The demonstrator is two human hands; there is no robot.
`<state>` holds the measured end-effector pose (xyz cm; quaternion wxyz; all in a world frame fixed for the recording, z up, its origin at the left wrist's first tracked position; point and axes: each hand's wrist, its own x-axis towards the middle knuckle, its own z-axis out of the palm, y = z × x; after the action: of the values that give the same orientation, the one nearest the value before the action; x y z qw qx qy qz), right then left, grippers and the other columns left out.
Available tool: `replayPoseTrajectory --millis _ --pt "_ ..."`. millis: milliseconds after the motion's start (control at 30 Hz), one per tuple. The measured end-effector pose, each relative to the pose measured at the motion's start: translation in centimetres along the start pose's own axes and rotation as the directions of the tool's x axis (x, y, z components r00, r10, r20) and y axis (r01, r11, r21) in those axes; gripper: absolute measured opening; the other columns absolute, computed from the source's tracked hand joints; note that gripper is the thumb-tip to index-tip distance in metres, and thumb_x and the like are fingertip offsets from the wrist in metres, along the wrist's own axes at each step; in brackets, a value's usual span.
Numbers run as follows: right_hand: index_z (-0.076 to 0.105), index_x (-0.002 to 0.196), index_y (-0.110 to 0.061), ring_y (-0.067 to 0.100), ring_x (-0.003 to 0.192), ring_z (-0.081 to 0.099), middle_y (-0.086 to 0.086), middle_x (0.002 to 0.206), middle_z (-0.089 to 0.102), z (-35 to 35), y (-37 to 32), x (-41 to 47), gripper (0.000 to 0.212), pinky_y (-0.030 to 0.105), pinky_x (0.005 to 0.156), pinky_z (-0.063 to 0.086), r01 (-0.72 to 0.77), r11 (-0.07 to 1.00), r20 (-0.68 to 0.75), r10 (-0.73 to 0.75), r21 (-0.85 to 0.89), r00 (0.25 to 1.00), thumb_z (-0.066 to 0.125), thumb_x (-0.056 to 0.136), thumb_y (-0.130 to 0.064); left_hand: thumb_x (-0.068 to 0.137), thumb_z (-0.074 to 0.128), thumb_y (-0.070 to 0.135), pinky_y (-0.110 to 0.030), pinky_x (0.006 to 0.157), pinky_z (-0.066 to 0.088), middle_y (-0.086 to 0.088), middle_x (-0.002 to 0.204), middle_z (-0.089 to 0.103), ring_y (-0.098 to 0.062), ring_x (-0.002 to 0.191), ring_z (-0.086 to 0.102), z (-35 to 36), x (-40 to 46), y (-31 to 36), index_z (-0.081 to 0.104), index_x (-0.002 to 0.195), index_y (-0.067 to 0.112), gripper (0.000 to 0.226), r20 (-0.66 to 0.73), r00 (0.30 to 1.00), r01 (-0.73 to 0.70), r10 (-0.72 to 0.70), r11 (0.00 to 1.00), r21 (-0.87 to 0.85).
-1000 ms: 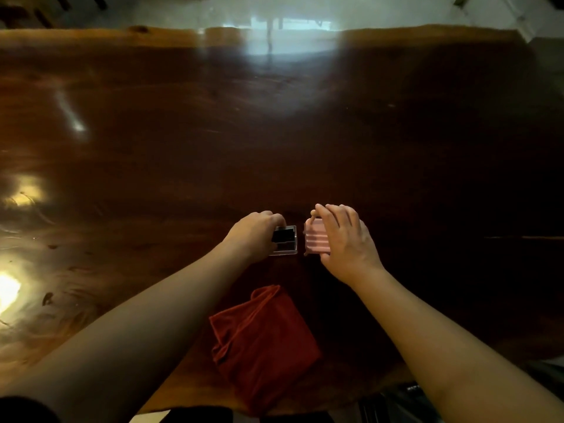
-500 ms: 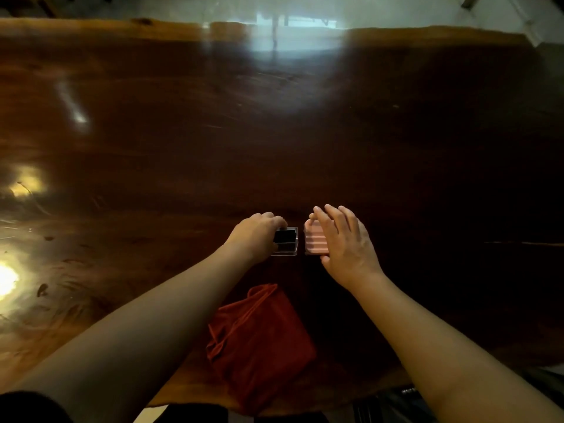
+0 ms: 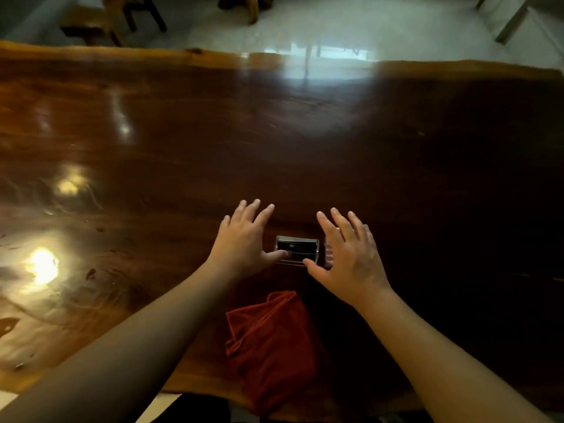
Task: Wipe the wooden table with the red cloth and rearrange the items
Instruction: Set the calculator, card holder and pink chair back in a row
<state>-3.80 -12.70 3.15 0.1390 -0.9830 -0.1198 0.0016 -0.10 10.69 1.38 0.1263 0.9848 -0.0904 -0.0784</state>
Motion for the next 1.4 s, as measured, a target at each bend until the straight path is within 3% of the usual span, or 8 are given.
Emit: replayPoseTrajectory --millis 200,367,633,933,1200,1400 --pt "0.016 0.158 -0.032 0.037 0.150 0.017 0.006 0.164 0.022 0.7 -5.5 1.7 0.099 0.060 0.114 0.024 0.068 0.997 0.107 -0.063 -0.039 0.992 0.055 0.078 -0.077 0.068 0.052 0.089 -0.062 0.119 0.014 -0.005 0.169 0.006 -0.031 0.154 -0.006 -2.4 -4.5 -5.0 0.005 0.158 0.035 0.115 -0.056 0.983 0.178 -0.175 0.983 0.054" --pt "0.006 0.156 -0.035 0.034 0.150 0.015 0.005 0.166 0.018 2.5 -11.9 3.8 0.101 0.056 0.117 0.023 0.129 0.991 0.189 -0.119 -0.044 0.975 0.053 0.078 -0.079 0.069 0.054 0.089 -0.062 0.119 0.013 -0.004 0.169 0.005 -0.031 0.154 -0.007 -3.9 -8.7 -11.3 0.005 0.158 0.036 0.115 -0.056 0.957 0.288 -0.285 0.957 0.043" --pt "0.005 0.155 -0.039 0.029 0.149 0.019 0.002 0.164 0.022 5.6 -24.9 6.6 0.100 0.051 0.115 0.027 0.205 0.978 0.255 -0.190 -0.033 0.948 0.053 0.078 -0.078 0.071 0.054 0.087 -0.063 0.118 0.018 -0.004 0.169 0.012 -0.033 0.155 0.000 -6.1 -15.6 -25.1 0.009 0.158 0.034 0.112 -0.138 0.880 0.457 -0.454 0.889 -0.010" --pt "0.011 0.155 -0.040 0.022 0.146 0.026 -0.002 0.162 0.027 10.5 -41.9 8.5 0.092 0.046 0.109 0.037 0.317 0.948 0.339 -0.303 0.015 0.891 0.055 0.081 -0.073 0.075 0.058 0.081 -0.062 0.117 0.021 -0.008 0.168 0.017 -0.036 0.154 0.005 -7.9 -25.5 -42.9 0.013 0.158 0.030 0.107 -0.209 0.657 0.721 -0.725 0.684 -0.109" --pt "0.010 0.154 -0.041 0.022 0.145 0.028 -0.002 0.162 0.026 13.7 -50.5 8.8 0.088 0.046 0.107 0.041 0.401 0.916 0.399 -0.380 0.033 0.835 0.054 0.084 -0.070 0.071 0.061 0.083 -0.063 0.116 0.025 -0.015 0.167 0.010 -0.041 0.152 0.006 -6.6 -30.3 -52.4 0.005 0.159 0.023 0.121 -0.139 0.425 0.866 -0.894 0.447 -0.224" --pt "0.010 0.155 -0.041 0.022 0.144 0.030 -0.001 0.162 0.026 14.7 -52.8 8.9 0.087 0.045 0.106 0.045 0.420 0.907 0.412 -0.390 0.019 0.824 0.054 0.085 -0.070 0.066 0.063 0.087 -0.060 0.116 0.026 -0.018 0.166 0.007 -0.043 0.150 0.011 -4.6 -30.3 -55.1 -0.001 0.160 0.024 0.130 -0.022 0.398 0.880 -0.917 0.388 -0.275"
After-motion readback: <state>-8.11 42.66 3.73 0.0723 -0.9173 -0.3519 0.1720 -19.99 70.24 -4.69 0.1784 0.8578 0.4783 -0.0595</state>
